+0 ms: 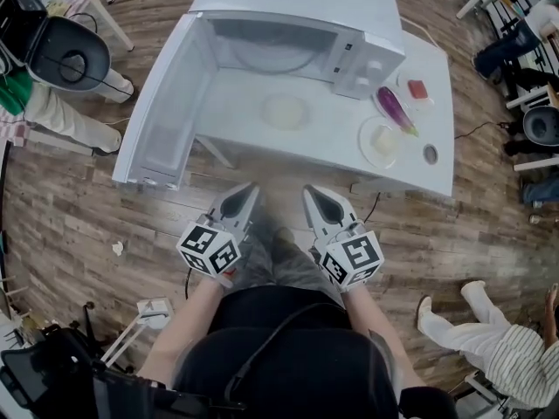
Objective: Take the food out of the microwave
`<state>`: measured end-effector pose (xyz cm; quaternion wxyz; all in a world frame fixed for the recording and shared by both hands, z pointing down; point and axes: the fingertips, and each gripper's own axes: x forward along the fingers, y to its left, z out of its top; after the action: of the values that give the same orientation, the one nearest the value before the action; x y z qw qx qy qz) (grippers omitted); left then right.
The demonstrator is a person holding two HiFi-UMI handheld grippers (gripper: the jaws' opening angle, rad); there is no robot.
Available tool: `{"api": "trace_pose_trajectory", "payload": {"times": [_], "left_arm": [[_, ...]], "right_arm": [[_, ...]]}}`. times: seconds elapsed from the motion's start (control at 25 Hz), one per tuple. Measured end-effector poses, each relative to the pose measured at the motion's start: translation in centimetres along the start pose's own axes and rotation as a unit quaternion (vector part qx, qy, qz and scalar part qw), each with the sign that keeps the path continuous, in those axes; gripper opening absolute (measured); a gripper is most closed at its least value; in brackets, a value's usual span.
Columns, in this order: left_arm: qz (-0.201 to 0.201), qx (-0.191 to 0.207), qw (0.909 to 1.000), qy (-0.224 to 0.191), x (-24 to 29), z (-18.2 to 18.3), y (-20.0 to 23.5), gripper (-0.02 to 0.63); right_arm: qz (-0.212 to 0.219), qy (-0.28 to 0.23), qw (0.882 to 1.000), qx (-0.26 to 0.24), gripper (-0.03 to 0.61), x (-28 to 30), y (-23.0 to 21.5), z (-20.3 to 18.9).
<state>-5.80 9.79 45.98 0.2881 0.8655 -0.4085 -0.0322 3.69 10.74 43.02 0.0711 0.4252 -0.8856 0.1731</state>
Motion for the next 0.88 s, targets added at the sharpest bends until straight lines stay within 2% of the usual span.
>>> {"api": "trace_pose_trajectory", "payload": {"times": [0.32,0.56,0.88], "left_arm": [[-0.022,0.02,0.9996,-0.003,-0.8,-0.2,-3.2,0.011],[-0.018,0.034,0.9991,-0.017,-1.5,0.5,-3.5,0.011],[-0.02,0.042,0.9987,-0.02,-1.3,0.7,-3.9,0.011]], "right_arm": [[0.003,-0.007,1.0,0.003,0.017,-2.4,1.2,-0.5],[0.016,-0.016,1.0,-0.007,0.018,-2.8,2.1,0.0],[0.009,-0.024,1.0,-0.005,0.018,-3.2,1.7,0.3]]}}
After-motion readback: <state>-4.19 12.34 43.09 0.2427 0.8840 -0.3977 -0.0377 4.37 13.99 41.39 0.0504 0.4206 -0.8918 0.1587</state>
